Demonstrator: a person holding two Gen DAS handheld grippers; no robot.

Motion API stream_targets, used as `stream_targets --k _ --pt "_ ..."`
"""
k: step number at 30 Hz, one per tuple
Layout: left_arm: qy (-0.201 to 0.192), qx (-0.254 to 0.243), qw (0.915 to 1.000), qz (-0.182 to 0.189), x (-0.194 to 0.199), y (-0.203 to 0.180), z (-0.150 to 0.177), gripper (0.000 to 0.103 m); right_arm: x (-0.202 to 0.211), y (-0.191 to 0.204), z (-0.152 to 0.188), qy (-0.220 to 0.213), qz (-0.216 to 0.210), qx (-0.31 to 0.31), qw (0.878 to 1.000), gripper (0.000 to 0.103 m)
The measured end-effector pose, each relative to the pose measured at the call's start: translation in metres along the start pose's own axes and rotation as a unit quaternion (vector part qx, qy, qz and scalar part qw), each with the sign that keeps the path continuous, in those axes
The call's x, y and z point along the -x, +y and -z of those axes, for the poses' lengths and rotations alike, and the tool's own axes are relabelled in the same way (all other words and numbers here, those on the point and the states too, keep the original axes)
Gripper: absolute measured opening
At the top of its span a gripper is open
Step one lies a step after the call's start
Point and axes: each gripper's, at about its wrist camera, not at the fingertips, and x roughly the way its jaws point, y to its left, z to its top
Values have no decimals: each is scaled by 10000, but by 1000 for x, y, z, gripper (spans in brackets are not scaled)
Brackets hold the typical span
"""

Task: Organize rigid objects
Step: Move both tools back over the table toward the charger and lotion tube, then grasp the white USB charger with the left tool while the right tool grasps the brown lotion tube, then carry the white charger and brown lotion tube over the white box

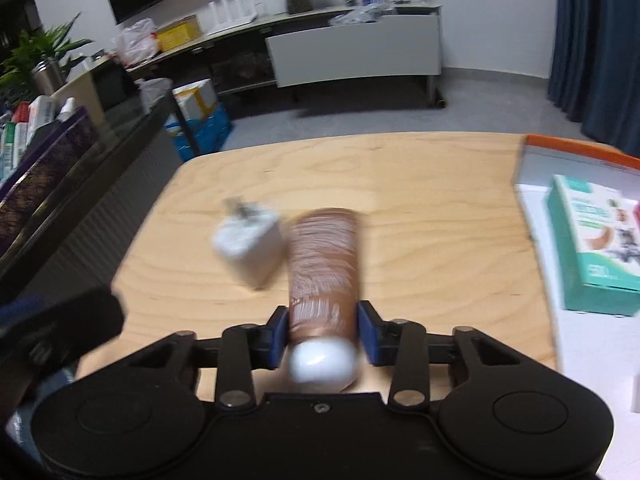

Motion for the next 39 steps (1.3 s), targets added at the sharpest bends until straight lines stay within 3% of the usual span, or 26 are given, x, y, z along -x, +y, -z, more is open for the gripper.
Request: stream_targets --k 2,7,9,10,13,15,17,21,30,39 --pt "71 -219 9997 -19 -17 -6 -1 103 5 -13 3 -78 209 -42 9997 44" --pt "129 -532 9985 41 -50 -11 0 103 12 -31 8 -134 232 -4 9996 44" --pt "173 -600 9980 19 -61 -12 0 98 13 -30 9 -170 240 60 9995 44" --pt "214 -648 9977 15 -66 -12 1 93 14 -30 11 -196 253 78 9995 44" --pt "383 -716 9967 -84 -81 -14 4 60 14 -26 13 -285 305 137 9990 44" --pt "323 -738 9967 -122 -83 -15 5 49 14 -26 12 -318 293 99 9990 44" --pt "317 -636 9975 -13 -80 -16 5 29 15 -29 12 -324 192 44 9993 44" --pt "221 -370 9990 95 -67 -13 6 29 20 -37 14 -327 74 -98 9994 43" --pt "-48 -466 9989 76 -24 -27 15 29 54 -47 22 -354 -343 -338 9982 43" --pt "53 -544 9985 -1 -17 -34 32 32 69 -40 58 -131 -135 101 9998 44"
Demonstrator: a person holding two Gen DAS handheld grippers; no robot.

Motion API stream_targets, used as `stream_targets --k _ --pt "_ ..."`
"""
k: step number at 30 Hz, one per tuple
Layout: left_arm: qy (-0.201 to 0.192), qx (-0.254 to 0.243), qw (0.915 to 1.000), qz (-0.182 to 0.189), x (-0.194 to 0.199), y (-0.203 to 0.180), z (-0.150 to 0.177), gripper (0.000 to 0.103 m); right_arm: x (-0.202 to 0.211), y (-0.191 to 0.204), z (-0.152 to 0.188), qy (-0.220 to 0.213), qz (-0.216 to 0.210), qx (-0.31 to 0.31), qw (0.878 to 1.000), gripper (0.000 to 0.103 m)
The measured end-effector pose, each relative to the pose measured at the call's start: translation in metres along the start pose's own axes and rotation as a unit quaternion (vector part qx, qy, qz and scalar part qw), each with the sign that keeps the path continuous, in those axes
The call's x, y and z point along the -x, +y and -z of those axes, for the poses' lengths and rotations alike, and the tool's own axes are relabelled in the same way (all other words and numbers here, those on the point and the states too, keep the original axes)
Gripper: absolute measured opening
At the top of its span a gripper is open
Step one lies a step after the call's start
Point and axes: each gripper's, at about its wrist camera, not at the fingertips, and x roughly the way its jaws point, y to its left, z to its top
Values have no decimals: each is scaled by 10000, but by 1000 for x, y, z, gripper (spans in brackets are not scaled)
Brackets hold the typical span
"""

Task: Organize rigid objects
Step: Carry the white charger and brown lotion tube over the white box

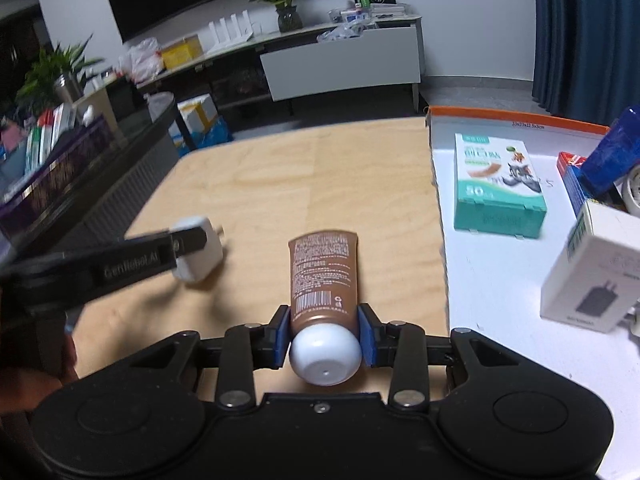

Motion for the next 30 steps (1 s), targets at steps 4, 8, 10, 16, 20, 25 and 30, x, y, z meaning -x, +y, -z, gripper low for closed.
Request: stream_targets --k 4,8,10,16,20,25,30 --pt "40 19 10000 -46 -7 2 8 33 -5 8 6 -45 135 383 9992 45" --pt "122 71 9999 -52 -16 4 10 34 -13 13 4 -80 223 589 9980 60" --pt "126 147 9998 -44 -19 6 9 33 -19 17 2 -94 286 678 9972 68" --pt "87 389 9992 37 -14 8 8 29 -22 16 -2 -225 258 605 9976 47" --pt "-110 381 9992 54 2 4 8 29 -8 12 2 -433 199 495 9976 47" --pt "-383 496 9980 110 29 -5 2 29 20 10 -5 -718 127 483 9962 47" --pt "-516 567 9968 210 57 -18 -2 29 53 2 -9 -954 55 405 9946 47"
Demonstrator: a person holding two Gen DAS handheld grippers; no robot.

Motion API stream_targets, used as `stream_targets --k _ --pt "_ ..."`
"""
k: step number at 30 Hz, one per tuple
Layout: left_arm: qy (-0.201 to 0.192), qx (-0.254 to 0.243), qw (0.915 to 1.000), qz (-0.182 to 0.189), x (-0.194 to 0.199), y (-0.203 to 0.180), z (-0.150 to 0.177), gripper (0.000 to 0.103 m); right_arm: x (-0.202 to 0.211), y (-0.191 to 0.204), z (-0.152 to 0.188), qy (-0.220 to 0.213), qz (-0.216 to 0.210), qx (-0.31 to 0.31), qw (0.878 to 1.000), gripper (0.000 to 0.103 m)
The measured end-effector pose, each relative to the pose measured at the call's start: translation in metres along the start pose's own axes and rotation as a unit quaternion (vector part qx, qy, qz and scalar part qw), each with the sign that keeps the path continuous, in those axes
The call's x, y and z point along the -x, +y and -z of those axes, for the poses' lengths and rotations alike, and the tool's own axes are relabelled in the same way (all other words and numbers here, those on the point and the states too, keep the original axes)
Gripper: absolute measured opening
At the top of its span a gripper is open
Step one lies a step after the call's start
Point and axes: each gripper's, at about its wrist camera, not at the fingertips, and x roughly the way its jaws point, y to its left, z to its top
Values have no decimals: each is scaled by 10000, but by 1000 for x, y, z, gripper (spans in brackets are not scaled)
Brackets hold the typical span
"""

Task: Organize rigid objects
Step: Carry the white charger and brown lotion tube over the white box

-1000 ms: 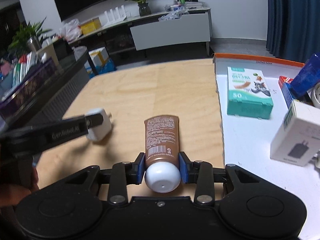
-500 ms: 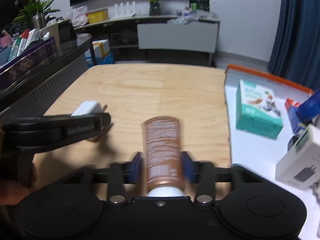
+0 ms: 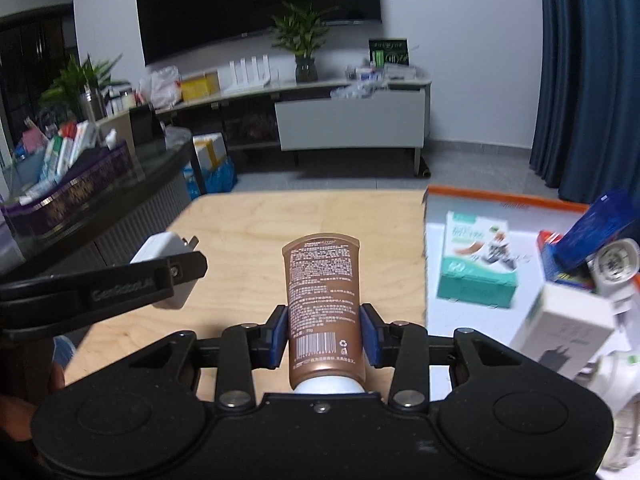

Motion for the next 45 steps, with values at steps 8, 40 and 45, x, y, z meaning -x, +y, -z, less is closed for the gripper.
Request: stream_targets --k 8,40,45 --pt "-96 24 9994 326 36 -30 5 29 58 -24 5 -297 80 -131 9994 47" --pt "229 -852 9832 1598 22 -156 31 29 151 -170 36 -911 1427 -1157 9787 47" --pt "239 -800 9846 1537 24 -158 31 29 151 -167 36 -856 1354 -1132 9806 47"
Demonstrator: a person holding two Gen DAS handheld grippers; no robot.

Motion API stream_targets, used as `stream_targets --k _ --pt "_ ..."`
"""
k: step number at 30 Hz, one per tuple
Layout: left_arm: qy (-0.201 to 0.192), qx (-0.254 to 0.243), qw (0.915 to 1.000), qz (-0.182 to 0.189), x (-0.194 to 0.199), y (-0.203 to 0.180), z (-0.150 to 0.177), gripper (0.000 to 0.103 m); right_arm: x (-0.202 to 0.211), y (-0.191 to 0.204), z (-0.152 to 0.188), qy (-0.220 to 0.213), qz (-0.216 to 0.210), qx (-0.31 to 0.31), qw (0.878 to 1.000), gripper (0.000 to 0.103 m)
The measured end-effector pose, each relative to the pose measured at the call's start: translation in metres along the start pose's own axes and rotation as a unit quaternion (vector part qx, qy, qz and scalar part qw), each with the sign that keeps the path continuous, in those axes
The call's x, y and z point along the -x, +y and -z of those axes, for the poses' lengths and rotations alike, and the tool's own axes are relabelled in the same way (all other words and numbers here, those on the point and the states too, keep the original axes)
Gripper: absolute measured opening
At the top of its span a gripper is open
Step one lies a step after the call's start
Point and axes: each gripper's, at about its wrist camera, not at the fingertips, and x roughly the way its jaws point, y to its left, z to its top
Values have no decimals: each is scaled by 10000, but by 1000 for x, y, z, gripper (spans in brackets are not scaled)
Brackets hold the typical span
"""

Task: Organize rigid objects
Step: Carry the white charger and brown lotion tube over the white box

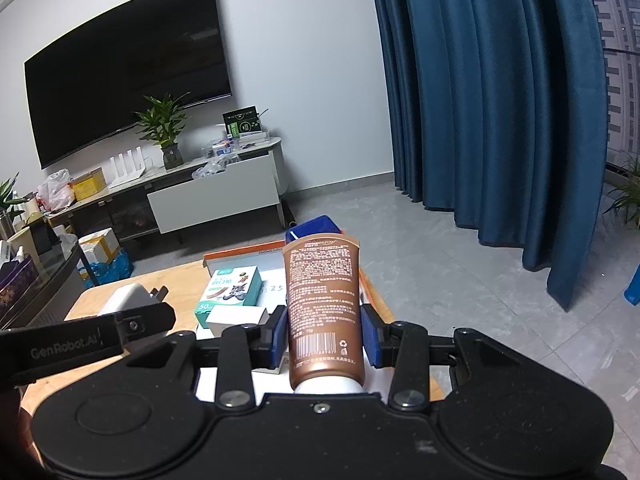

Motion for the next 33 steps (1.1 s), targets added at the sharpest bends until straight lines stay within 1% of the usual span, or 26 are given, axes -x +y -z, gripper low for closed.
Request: stream_targets --k 12,33 --pt "65 62 9997 -222 0 -5 -1 29 -5 1 -1 68 -49 43 10000 47" --pt "180 15 9996 -237 -11 -5 -4 29 -13 2 3 131 -58 74 9999 47"
